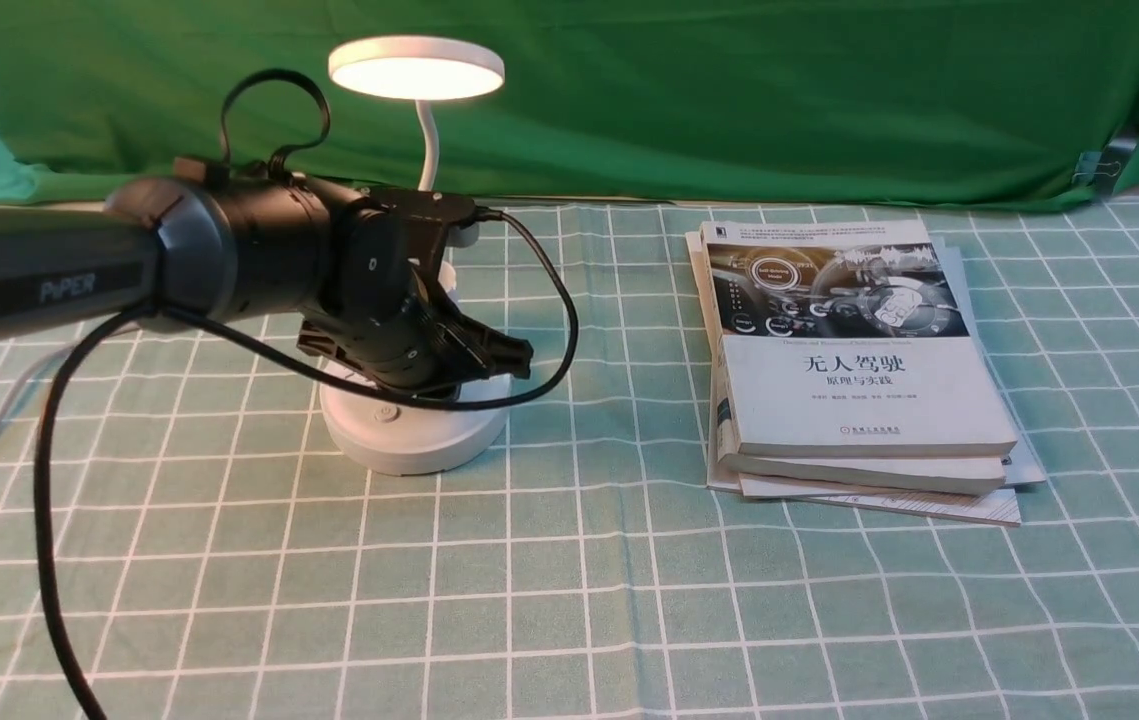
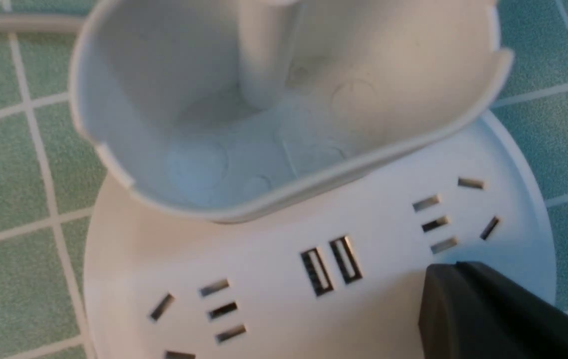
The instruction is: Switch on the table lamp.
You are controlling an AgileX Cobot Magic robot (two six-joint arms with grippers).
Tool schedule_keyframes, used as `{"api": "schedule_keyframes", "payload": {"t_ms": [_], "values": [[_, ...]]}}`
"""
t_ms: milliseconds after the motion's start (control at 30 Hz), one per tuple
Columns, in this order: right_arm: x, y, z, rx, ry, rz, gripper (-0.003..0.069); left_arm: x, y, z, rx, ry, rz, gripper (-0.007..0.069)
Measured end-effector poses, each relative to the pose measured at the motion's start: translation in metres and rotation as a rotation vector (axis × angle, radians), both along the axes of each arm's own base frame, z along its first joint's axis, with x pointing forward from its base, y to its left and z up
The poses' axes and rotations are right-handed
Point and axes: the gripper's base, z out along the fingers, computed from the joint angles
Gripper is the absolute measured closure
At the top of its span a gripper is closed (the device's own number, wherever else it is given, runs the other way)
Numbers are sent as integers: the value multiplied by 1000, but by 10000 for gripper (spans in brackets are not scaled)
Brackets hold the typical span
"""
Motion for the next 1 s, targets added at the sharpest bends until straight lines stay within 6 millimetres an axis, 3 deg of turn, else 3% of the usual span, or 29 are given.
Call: {"api": "schedule_keyframes", "payload": {"t_ms": [100, 233, 333, 433, 533, 733, 800, 933, 1000], "values": [[0, 0, 0, 0, 0, 0, 418, -4, 2, 6, 3, 2, -1, 623], [0, 0, 0, 0, 0, 0, 418, -13, 6, 34, -7, -24, -1, 623], [0, 0, 0, -1, 0, 0, 418, -30, 14, 57, 28, 40, -7, 623], [0, 0, 0, -1, 0, 0, 418, -45, 20, 64, 41, 80, -12, 623], [0, 0, 0, -1, 0, 0, 418, -74, 29, 73, -9, 84, -19, 623], [0, 0, 0, -2, 0, 0, 418, -144, 46, 117, -178, -27, -115, 623], [0, 0, 0, -2, 0, 0, 418, -173, 53, 148, -282, -144, -170, 623], [0, 0, 0, -2, 0, 0, 418, -210, 64, 192, -396, -368, -246, 623], [0, 0, 0, -2, 0, 0, 418, -245, 79, 225, -452, -584, -290, 623]]}}
